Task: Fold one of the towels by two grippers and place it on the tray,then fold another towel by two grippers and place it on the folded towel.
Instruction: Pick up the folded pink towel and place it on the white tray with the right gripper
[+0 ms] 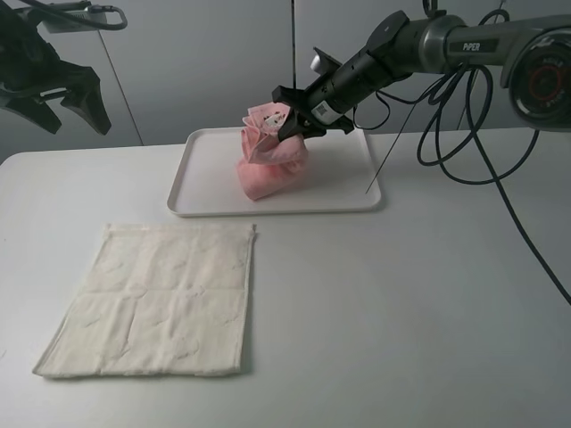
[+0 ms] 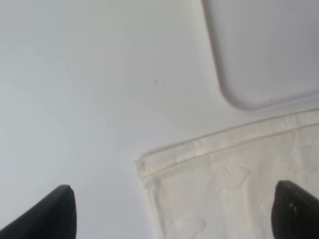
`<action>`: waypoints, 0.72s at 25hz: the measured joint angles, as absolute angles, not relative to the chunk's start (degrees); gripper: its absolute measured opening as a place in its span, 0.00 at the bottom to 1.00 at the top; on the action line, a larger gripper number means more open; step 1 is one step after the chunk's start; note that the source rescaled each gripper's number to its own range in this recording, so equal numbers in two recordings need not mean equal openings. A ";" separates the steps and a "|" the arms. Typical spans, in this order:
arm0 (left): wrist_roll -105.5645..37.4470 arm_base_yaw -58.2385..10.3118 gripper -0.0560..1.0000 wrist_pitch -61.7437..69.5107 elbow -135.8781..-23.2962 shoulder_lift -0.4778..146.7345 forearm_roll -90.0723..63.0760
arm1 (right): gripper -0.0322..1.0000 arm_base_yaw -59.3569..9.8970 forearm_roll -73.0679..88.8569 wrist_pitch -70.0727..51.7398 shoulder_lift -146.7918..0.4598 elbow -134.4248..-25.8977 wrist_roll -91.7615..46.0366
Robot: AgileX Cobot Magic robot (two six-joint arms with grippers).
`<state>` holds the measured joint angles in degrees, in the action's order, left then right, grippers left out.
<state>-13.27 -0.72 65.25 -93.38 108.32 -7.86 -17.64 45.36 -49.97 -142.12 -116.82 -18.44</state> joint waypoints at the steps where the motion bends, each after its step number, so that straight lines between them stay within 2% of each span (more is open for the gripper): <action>1: -13.27 -0.72 1.00 65.25 -93.38 108.32 -7.86 | 0.15 -17.64 45.36 -49.21 -142.52 -116.96 -17.87; 16: -13.31 -0.72 1.00 65.25 -93.38 108.32 -8.99 | 0.15 -18.59 37.59 -42.37 -145.17 -117.11 -12.58; 17: -13.31 -0.72 1.00 65.25 -93.38 108.32 -8.99 | 0.16 -18.59 36.63 -42.48 -145.17 -117.11 -12.12; 18: -13.31 -0.72 1.00 65.25 -93.38 108.32 -8.99 | 0.21 -18.59 36.33 -42.72 -145.17 -117.11 -11.70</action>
